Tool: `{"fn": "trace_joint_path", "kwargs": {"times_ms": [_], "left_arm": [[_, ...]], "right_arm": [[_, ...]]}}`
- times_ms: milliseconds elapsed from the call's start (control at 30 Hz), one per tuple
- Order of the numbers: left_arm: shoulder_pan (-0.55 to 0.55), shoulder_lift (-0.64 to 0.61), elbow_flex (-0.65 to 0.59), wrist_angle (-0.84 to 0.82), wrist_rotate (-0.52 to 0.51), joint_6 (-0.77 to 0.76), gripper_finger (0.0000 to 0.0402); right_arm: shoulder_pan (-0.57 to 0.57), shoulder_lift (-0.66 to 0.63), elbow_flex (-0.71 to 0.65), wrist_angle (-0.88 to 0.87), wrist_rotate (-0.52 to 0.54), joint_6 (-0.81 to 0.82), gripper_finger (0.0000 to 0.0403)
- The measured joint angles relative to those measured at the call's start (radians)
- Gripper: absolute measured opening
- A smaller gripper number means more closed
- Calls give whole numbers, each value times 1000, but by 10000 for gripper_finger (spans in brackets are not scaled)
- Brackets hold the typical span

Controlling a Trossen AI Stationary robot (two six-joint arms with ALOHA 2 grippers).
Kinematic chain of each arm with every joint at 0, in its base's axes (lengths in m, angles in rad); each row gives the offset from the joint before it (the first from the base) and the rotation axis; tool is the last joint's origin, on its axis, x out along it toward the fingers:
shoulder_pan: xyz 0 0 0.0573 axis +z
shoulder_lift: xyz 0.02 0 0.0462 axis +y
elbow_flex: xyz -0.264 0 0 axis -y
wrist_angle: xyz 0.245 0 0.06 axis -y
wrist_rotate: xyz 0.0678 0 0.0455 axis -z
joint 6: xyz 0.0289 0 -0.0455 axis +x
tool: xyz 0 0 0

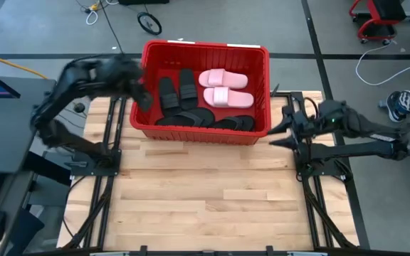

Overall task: Pick and place slides into bin
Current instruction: Return to Home Position

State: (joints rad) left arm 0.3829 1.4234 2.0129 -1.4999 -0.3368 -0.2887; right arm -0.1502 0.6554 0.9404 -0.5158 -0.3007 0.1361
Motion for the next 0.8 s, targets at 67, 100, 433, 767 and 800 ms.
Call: {"fn": "trace_joint_path", "kwargs": {"times_ms": [67, 100, 433, 767, 800], "left_arm": [[-8, -89, -90, 17, 0, -49, 173], [-16, -137, -146, 35, 0, -76, 173], [-262, -649, -793, 538, 1, -205, 162], [-354, -1026, -1320, 1048, -66, -148, 144], [-354, -1054, -1350, 1064, -66, -149, 142]], "right_arm": [[30, -72, -117, 89, 4, 71, 180], [43, -111, -178, 141, 9, 113, 180], [220, -312, -566, 778, -6, 273, 180], [307, -318, -711, 772, 132, 262, 180], [311, -318, -726, 775, 141, 264, 180]]}}
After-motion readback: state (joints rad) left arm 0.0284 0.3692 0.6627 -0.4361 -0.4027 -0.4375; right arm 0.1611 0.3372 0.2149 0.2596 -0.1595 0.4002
